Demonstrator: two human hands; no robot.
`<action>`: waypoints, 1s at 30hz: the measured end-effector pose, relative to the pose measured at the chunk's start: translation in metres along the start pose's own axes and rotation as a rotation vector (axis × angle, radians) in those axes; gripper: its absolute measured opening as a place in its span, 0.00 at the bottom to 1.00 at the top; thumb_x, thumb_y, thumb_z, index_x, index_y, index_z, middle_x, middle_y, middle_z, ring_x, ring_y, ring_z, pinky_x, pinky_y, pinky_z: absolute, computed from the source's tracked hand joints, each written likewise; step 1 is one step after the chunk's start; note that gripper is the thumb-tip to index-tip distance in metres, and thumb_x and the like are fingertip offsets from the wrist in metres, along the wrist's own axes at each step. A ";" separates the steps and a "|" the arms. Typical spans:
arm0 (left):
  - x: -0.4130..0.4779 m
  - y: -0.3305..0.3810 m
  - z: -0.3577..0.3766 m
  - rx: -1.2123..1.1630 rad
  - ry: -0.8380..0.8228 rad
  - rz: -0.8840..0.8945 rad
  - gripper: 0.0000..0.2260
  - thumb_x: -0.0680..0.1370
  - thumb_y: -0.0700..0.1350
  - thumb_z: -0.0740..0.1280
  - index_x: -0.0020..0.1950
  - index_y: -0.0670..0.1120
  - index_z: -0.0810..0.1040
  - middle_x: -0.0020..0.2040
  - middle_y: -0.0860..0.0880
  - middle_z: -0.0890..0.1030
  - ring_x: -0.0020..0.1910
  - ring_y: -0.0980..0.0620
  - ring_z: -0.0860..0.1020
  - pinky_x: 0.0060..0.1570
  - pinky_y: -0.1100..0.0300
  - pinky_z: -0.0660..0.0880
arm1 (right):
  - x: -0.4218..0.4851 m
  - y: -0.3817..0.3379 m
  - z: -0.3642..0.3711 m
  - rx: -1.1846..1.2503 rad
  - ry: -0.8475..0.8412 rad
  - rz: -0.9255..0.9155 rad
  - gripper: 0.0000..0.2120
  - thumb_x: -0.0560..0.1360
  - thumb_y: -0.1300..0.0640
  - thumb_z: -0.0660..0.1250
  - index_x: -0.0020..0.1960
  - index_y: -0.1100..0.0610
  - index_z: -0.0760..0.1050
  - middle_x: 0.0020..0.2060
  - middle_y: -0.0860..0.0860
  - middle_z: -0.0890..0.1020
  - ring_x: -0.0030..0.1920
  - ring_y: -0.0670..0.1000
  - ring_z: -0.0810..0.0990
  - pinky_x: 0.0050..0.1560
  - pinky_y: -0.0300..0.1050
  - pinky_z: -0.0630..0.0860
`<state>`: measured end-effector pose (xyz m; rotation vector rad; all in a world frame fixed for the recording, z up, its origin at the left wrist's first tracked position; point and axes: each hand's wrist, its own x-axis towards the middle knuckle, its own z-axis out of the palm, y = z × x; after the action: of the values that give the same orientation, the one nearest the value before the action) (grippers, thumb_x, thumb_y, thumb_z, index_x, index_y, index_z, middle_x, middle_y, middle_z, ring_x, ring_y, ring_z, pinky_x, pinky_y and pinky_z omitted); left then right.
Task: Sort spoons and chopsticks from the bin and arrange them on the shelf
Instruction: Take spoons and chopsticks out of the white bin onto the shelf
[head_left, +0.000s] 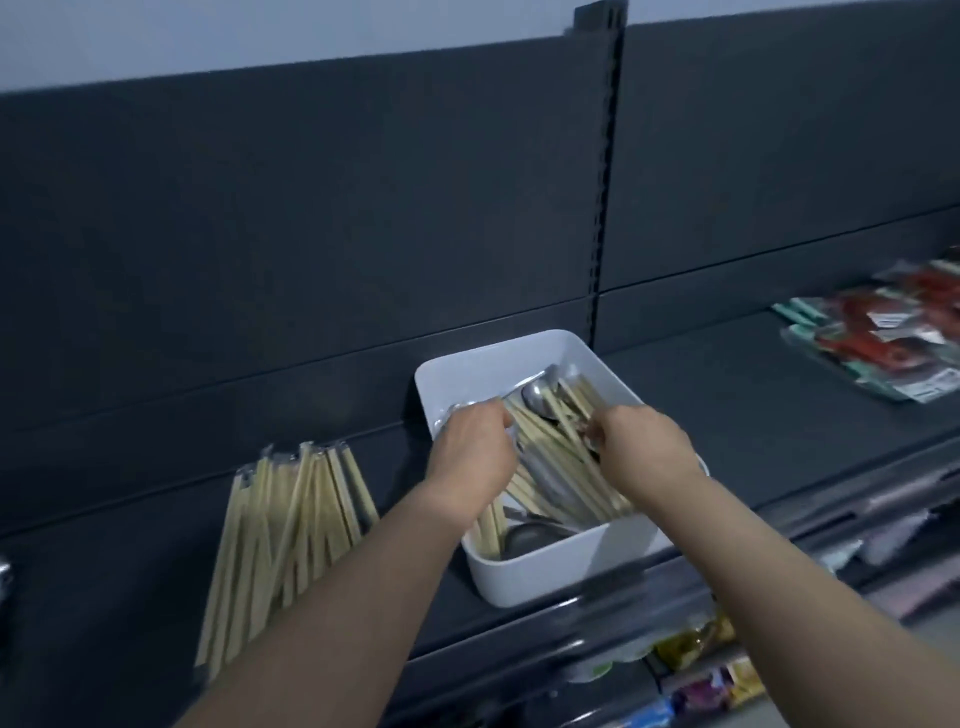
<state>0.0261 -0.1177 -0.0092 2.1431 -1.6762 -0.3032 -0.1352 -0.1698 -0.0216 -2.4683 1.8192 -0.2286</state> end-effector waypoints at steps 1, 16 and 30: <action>0.008 0.005 0.007 0.024 -0.037 -0.041 0.10 0.75 0.35 0.59 0.44 0.47 0.77 0.48 0.44 0.80 0.52 0.43 0.78 0.49 0.54 0.75 | 0.011 0.009 0.001 0.004 -0.037 -0.007 0.14 0.73 0.65 0.61 0.54 0.53 0.79 0.49 0.54 0.81 0.48 0.58 0.80 0.41 0.44 0.72; 0.037 0.008 0.032 0.358 -0.225 -0.417 0.28 0.76 0.36 0.63 0.75 0.38 0.60 0.69 0.41 0.70 0.63 0.42 0.74 0.55 0.54 0.73 | 0.065 0.009 0.032 0.129 -0.215 -0.143 0.10 0.73 0.67 0.60 0.50 0.58 0.77 0.50 0.56 0.81 0.51 0.58 0.80 0.43 0.44 0.73; 0.037 -0.004 0.008 -0.238 0.380 -0.396 0.06 0.77 0.45 0.65 0.50 0.43 0.77 0.41 0.46 0.81 0.40 0.45 0.79 0.40 0.53 0.77 | 0.069 -0.019 -0.003 0.500 -0.031 -0.270 0.12 0.72 0.59 0.62 0.53 0.57 0.78 0.41 0.55 0.82 0.50 0.59 0.79 0.38 0.44 0.69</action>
<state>0.0363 -0.1543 -0.0157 2.1695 -0.9567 -0.1777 -0.0974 -0.2302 -0.0107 -2.3170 1.2156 -0.5763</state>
